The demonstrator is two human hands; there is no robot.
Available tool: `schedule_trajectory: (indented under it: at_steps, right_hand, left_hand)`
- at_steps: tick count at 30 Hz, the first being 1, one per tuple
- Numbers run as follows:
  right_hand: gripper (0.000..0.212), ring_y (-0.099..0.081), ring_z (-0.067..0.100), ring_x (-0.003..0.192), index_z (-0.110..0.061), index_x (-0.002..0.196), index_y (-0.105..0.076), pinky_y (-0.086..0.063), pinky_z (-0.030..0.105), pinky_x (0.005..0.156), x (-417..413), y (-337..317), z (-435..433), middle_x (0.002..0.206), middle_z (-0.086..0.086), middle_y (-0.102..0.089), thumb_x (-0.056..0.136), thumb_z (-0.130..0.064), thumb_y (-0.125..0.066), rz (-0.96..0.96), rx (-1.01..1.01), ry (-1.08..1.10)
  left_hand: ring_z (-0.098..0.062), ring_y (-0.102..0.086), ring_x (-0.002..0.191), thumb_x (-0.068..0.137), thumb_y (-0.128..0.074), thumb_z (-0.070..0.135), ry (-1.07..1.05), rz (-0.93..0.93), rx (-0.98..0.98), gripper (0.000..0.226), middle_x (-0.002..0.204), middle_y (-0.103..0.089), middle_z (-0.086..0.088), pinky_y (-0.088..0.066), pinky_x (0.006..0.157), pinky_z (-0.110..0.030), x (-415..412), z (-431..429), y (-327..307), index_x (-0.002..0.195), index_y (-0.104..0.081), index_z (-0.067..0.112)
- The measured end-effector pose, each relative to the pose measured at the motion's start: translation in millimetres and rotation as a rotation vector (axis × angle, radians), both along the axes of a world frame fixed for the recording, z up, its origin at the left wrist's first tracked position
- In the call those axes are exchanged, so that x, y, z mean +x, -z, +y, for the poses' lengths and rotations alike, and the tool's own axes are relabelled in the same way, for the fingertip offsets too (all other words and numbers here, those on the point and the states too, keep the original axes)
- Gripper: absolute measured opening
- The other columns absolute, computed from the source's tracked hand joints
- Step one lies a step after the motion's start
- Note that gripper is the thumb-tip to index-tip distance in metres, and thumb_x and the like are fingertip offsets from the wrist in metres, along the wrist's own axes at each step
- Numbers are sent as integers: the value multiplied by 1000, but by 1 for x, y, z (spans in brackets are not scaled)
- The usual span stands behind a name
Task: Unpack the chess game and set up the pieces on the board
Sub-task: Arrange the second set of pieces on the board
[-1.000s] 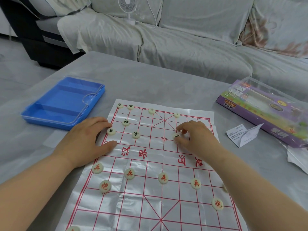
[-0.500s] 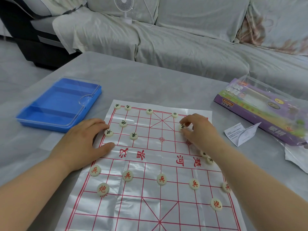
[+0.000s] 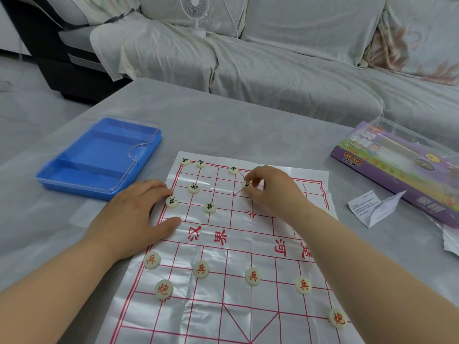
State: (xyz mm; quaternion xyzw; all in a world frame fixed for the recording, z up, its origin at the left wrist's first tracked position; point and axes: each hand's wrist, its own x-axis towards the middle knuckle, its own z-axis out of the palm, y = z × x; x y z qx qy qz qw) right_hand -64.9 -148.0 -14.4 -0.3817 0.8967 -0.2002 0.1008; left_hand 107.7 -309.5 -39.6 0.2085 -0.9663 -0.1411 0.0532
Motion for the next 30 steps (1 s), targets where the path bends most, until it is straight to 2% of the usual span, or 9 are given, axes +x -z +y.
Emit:
schedule_trajectory:
  at_steps: [4,8,13,17,20,27,30]
  right_hand:
    - [27,-48,12,92,-15,112,-59,-38,23,78,-4,-3,-13,105,0,-61,88,-27,-56,16,23,5]
    - [25,-47,15,104,-16,113,-58,-36,22,79,-10,-6,-20,109,1,-60,89,-21,-54,89,41,-39]
    - [24,-40,9,91,-15,111,-59,-26,14,69,-36,-13,14,108,0,-58,88,-12,-54,80,30,46]
    - [24,-43,9,89,-16,111,-59,-33,21,75,-54,-19,54,101,-4,-55,87,-11,-54,79,41,180]
    - [26,-44,11,89,-15,112,-58,-35,24,76,-61,-17,73,105,-1,-56,87,-10,-55,50,37,260]
    - [28,-48,15,96,-17,112,-60,-36,21,80,-66,-3,66,111,0,-57,87,-7,-53,37,52,227]
    - [34,-46,10,91,-19,119,-56,-36,20,77,-66,1,62,109,-3,-57,88,-6,-50,3,50,219]
  left_hand:
    - [-7,-33,127,78,-51,57,0,-7,1,65,142,-31,14,-30,105,-25,0,1,-1,135,-33,32]
    - [-6,-31,128,78,-49,59,2,-9,2,65,143,-29,15,-29,105,-24,0,-1,0,136,-31,34]
    - [-6,-31,128,78,-51,58,1,2,13,65,142,-30,15,-28,105,-23,-1,-2,0,135,-32,33]
    - [-10,-35,126,76,-57,52,-9,19,32,64,140,-35,12,-29,105,-26,0,-1,-1,133,-39,29]
    - [-13,-37,125,75,-60,50,-28,8,36,65,139,-38,9,-31,104,-30,-1,0,-1,133,-41,27]
    - [-16,-39,124,73,-64,46,-54,-11,64,64,138,-41,5,-33,103,-36,-3,2,-1,131,-44,24]
    - [-18,-40,123,72,-65,44,-57,1,65,64,136,-42,4,-34,103,-37,-3,2,0,129,-46,23]
